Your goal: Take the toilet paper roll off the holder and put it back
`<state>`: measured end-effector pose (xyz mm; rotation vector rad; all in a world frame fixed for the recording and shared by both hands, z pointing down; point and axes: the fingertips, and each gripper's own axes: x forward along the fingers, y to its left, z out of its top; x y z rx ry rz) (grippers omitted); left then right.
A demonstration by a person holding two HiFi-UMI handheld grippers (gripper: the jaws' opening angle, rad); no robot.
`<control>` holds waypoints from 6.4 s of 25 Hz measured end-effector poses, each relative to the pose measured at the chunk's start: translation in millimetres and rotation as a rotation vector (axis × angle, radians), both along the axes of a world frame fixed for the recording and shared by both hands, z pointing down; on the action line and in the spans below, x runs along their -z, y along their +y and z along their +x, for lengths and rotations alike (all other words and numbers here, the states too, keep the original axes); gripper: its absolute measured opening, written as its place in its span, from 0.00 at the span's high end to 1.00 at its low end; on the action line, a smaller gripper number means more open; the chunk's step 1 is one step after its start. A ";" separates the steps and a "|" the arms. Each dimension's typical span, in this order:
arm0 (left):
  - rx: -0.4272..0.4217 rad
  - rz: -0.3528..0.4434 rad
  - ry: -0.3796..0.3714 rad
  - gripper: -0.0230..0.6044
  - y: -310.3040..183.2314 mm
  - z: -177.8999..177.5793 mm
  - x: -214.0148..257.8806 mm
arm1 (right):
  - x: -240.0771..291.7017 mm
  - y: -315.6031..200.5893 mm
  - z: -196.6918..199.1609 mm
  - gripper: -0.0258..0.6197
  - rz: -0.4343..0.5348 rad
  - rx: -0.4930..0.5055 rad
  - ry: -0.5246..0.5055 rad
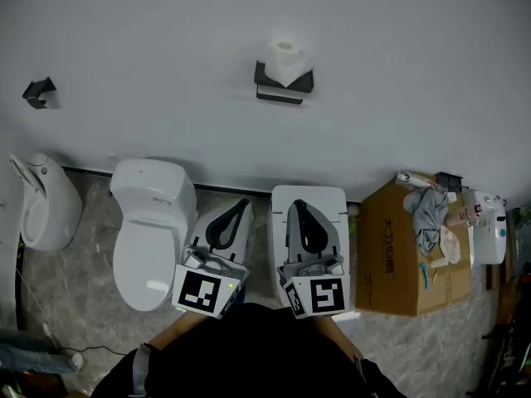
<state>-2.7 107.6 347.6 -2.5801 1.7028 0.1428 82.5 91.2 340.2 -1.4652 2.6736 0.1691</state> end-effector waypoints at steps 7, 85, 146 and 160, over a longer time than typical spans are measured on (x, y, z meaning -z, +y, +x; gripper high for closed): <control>-0.030 -0.046 -0.007 0.95 -60.6 -14.1 3.9 | 6.0 -57.3 -16.4 0.92 -0.005 -0.027 -0.006; -0.120 -0.039 -0.018 0.95 -363.3 -33.2 21.0 | 15.6 -360.1 -55.2 0.43 -0.092 -0.036 0.034; -0.221 -0.027 -0.038 0.95 -369.8 -32.1 31.0 | 50.4 -371.8 -45.7 0.41 -0.045 -0.196 0.089; -0.276 -0.025 -0.036 0.95 -372.4 -7.6 34.5 | 54.9 -366.8 -1.9 0.41 -0.034 -0.320 0.096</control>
